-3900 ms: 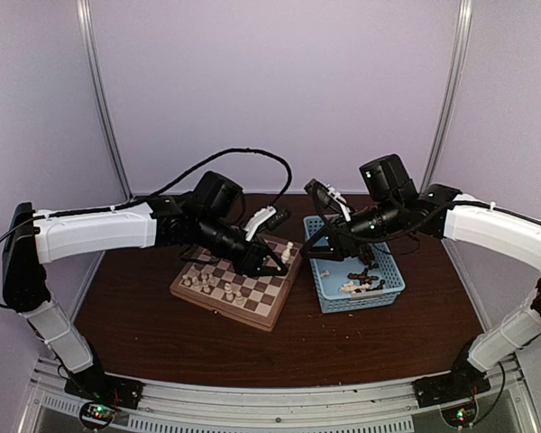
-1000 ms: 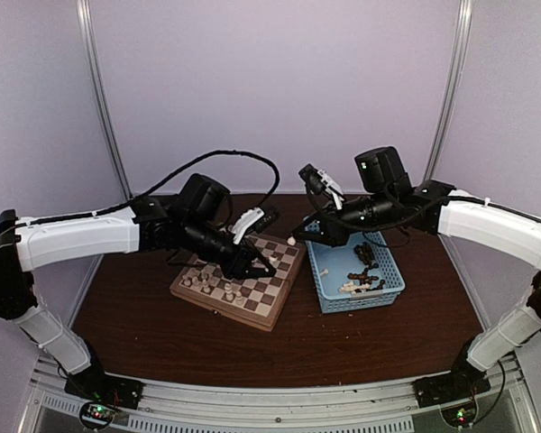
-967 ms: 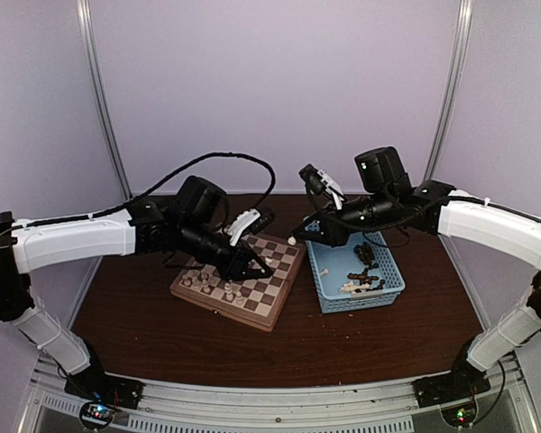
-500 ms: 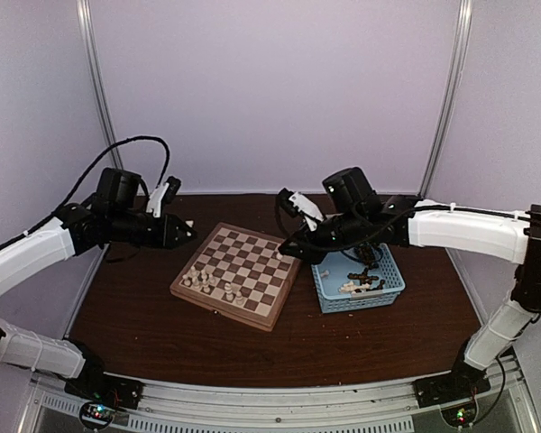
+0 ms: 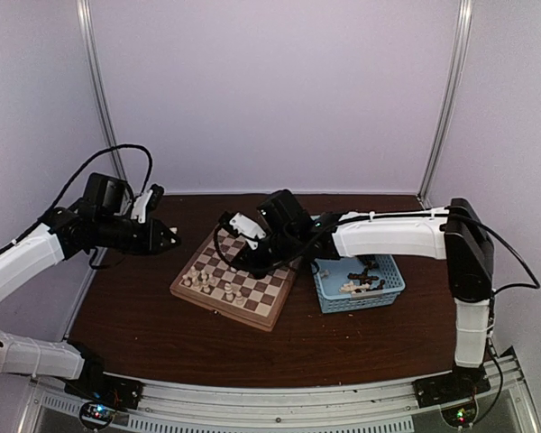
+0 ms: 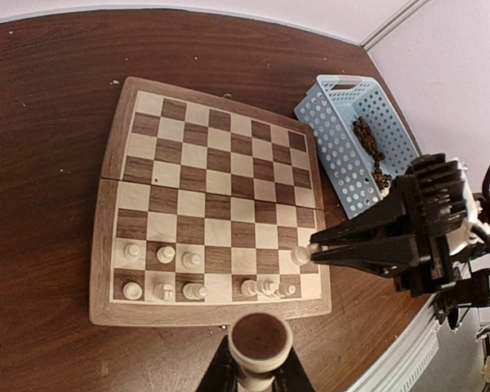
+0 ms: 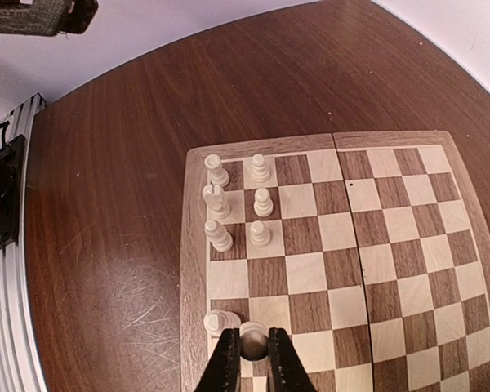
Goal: Set up the chess pieces on the board
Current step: Place the chess piece on the chessboard.
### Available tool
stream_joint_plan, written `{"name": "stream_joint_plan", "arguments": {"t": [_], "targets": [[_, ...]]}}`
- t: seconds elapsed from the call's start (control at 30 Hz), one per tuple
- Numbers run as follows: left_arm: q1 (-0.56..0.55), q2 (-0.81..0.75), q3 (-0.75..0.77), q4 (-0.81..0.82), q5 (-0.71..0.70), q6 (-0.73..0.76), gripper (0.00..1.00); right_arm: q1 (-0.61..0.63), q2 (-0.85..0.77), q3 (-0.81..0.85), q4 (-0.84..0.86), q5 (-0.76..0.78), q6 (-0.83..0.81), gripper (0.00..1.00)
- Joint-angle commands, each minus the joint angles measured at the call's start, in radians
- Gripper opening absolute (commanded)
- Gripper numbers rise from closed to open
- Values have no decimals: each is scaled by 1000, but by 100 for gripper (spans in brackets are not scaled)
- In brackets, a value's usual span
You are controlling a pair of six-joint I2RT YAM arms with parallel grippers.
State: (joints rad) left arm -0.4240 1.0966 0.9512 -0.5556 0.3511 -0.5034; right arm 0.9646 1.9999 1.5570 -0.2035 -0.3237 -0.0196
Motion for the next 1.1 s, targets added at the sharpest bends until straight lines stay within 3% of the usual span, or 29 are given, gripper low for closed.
{"name": "stream_joint_plan", "arguments": {"t": [0.0, 0.43, 1.07], "targets": [[10, -26, 0, -17, -9, 24, 9, 7, 83, 117, -47, -14, -58, 6], [10, -22, -6, -18, -9, 31, 9, 8, 270, 324, -207, -59, -139, 6], [10, -19, -9, -23, -12, 37, 9, -3, 363, 430, -248, -92, -161, 6]]}}
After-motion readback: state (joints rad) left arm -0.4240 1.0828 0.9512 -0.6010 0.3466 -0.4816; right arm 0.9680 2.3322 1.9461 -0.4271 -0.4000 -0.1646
